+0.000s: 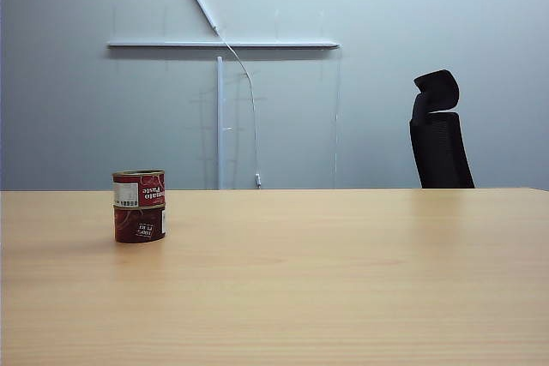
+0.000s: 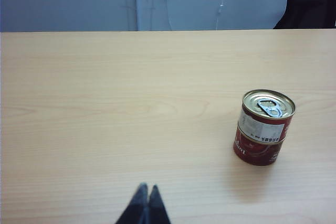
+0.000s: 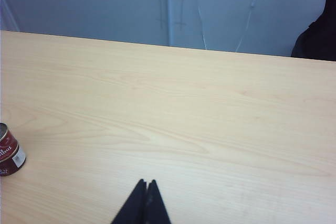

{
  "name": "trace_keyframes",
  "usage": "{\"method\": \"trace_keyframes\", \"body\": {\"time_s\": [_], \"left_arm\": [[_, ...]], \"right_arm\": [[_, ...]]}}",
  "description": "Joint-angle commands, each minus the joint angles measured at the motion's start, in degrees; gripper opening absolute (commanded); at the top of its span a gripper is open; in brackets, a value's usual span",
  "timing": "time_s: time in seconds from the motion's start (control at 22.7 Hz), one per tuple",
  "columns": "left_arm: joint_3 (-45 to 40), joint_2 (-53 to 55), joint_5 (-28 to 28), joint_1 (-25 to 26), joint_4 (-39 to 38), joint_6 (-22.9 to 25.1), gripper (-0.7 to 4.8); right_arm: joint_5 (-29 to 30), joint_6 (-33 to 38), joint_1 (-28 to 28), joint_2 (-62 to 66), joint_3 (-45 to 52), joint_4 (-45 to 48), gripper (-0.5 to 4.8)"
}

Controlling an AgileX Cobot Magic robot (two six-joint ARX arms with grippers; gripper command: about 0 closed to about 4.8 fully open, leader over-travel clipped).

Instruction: Stack a can of tomatoes on the right onto the can of tomatoes on the left.

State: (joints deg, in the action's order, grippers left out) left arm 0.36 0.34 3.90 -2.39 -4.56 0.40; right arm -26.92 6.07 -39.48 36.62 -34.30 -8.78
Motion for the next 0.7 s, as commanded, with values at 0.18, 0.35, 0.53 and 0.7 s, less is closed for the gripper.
{"method": "trace_keyframes", "body": {"time_s": [0.18,0.35,0.53,0.7], "left_arm": [[0.15,0.0,0.22,-0.11,0.35,0.0,-0.04],[0.15,0.0,0.22,-0.11,0.35,0.0,-0.04],[0.15,0.0,0.22,-0.11,0.35,0.0,-0.04],[0.15,0.0,0.22,-0.11,0.35,0.0,-0.04]], "right_arm": [[0.0,-0.07,-0.07,-0.15,-0.09,0.85,-0.08],[-0.02,-0.07,-0.07,-0.15,-0.09,0.85,-0.08],[0.0,-0.07,-0.07,-0.15,-0.09,0.85,-0.08],[-0.17,-0.09,0.28,-0.83,0.02,0.81,-0.08]]}}
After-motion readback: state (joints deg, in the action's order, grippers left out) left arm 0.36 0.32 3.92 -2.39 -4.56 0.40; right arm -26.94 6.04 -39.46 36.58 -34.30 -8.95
